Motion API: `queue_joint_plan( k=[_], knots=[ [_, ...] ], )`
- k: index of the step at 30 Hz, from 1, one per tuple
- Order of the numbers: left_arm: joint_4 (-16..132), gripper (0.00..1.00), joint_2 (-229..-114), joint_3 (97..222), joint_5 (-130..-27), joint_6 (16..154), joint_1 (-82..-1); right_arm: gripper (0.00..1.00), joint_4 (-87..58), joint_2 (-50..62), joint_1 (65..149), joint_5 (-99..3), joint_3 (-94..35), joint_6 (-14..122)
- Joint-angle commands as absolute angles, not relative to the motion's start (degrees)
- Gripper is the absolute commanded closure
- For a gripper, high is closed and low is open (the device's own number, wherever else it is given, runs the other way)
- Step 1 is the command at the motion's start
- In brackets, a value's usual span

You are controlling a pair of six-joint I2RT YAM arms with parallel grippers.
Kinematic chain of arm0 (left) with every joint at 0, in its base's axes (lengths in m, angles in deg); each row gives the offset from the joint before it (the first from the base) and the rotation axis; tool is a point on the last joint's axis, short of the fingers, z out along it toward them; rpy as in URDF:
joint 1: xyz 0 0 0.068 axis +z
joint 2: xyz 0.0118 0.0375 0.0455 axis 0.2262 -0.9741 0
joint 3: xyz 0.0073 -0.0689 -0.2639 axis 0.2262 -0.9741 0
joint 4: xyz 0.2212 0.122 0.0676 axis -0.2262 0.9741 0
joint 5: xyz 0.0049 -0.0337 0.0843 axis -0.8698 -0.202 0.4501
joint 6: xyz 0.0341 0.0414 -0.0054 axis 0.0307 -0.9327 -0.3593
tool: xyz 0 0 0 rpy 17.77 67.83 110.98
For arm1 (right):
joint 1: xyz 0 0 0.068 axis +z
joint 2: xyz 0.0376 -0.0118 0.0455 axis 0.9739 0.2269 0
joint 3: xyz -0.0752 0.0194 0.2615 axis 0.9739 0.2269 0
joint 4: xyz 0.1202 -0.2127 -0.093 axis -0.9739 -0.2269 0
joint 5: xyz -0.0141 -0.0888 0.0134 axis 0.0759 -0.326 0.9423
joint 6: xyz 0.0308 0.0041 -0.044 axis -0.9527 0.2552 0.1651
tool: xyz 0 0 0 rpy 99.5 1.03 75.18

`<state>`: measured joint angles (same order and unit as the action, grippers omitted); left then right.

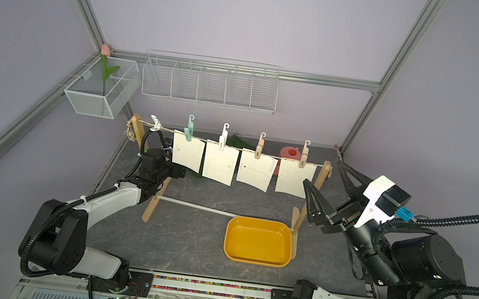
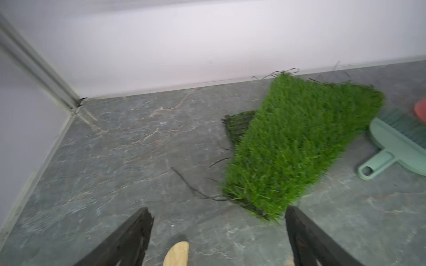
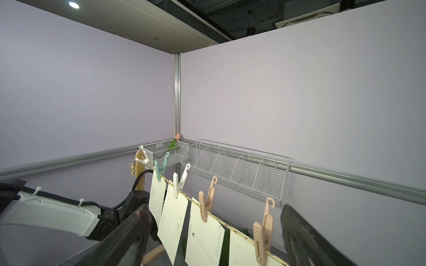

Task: Remove the postcards from the strings
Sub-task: Move the clothesline to the center of the board, then pinch the postcard on the clothesline.

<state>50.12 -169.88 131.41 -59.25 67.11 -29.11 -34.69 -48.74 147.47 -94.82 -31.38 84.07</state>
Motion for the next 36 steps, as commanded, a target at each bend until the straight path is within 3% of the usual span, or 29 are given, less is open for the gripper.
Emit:
queue_joint_plan(
  k=[1, 6, 10, 14, 20, 29, 36],
  knots=[
    [52.28, 0.08, -168.84, 131.18, -61.07, 65.47, -26.03, 0.11, -36.39, -50.72, 147.41, -97.29, -29.78, 82.21],
    [54.44, 0.08, -168.71, 131.81, -63.03, 64.56, -23.45, 0.11, -40.34, -51.31, 147.43, -98.78, -29.5, 80.88],
    [58.22, 0.08, -168.86, 132.57, -78.6, 61.91, -23.85, 0.11, -49.76, -46.24, 147.5, -100.85, -35.36, 80.4],
    [65.58, 0.09, -169.86, 134.51, -82.12, 55.06, -30.94, 0.11, -57.71, -38.8, 147.46, -100.52, -43.18, 80.22],
    [73.18, 0.09, -169.89, 136.18, -86.76, 50.93, -35.37, 0.11, -62.3, -32.93, 147.39, -96.35, -50.06, 80.35],
    [85.32, 0.1, -176.12, 141.08, -86.04, 44.01, -45.39, 0.11, -68.22, -26.51, 146.02, -87.25, -55.46, 77.5],
    [92.61, 0.13, -183.56, 147.0, -74.36, 39.74, -51.77, 0.11, -67.6, -25.85, 145.56, -86.44, -56.75, 77.56]
  ],
)
